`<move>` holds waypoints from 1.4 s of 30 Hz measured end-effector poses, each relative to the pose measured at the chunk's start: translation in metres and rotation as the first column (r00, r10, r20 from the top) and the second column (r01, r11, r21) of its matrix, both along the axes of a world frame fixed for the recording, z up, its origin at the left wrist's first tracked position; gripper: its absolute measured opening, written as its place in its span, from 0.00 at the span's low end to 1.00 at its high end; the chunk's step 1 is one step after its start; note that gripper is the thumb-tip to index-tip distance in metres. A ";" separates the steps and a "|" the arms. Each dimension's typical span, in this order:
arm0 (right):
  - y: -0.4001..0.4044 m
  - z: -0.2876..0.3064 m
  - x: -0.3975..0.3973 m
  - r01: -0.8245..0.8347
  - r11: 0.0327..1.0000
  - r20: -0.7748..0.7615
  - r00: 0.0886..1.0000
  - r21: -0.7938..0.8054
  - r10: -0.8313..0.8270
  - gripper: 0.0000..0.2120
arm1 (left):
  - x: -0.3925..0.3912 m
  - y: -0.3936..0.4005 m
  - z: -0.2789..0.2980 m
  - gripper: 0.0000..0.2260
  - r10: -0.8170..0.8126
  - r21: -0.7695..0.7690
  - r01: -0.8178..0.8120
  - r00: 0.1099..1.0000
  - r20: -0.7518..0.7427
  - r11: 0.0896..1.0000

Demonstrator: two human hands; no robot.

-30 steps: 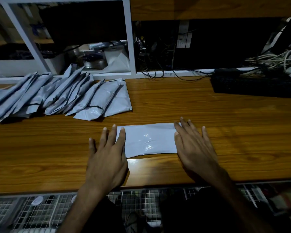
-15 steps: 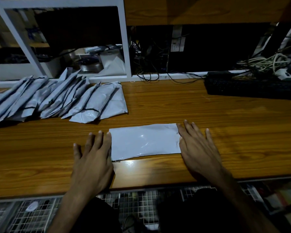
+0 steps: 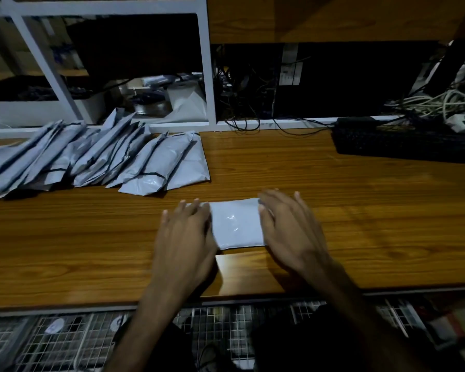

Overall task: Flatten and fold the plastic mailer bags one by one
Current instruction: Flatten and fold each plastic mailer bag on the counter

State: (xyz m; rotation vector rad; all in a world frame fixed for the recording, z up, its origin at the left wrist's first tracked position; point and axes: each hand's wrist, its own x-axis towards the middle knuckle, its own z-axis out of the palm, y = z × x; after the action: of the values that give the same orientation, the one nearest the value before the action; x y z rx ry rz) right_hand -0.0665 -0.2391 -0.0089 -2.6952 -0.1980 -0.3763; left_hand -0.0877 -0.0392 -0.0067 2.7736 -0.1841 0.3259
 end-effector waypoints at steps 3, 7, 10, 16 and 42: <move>0.023 -0.001 0.009 -0.134 0.986 -0.020 0.991 -0.096 0.133 0.20 | 0.019 -0.026 -0.003 0.18 -0.119 -0.021 0.119 0.993 0.021 0.993; 0.028 -0.014 0.013 -0.143 0.969 -0.050 0.989 -0.202 0.136 0.27 | 0.031 -0.038 -0.018 0.23 -0.176 -0.103 0.175 0.984 -0.002 0.979; 0.029 -0.018 0.011 -0.099 0.953 -0.054 0.995 -0.285 0.087 0.36 | 0.031 -0.036 -0.025 0.33 -0.163 -0.031 0.163 0.987 0.001 0.986; 0.030 -0.016 0.008 -0.068 0.946 -0.096 0.995 -0.316 0.040 0.39 | 0.031 -0.037 -0.025 0.39 -0.085 0.128 0.094 0.994 -0.075 0.987; 0.005 -0.033 -0.003 0.119 0.969 -0.113 0.983 -0.215 -0.146 0.30 | 0.033 -0.006 -0.031 0.32 0.101 0.254 -0.065 0.986 -0.133 0.965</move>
State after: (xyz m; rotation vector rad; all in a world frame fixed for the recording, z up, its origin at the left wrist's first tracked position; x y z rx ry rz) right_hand -0.0693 -0.2344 -0.0418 -2.9361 -0.0190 -0.2309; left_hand -0.0543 -0.0457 -0.0375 3.0455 -0.0761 0.1271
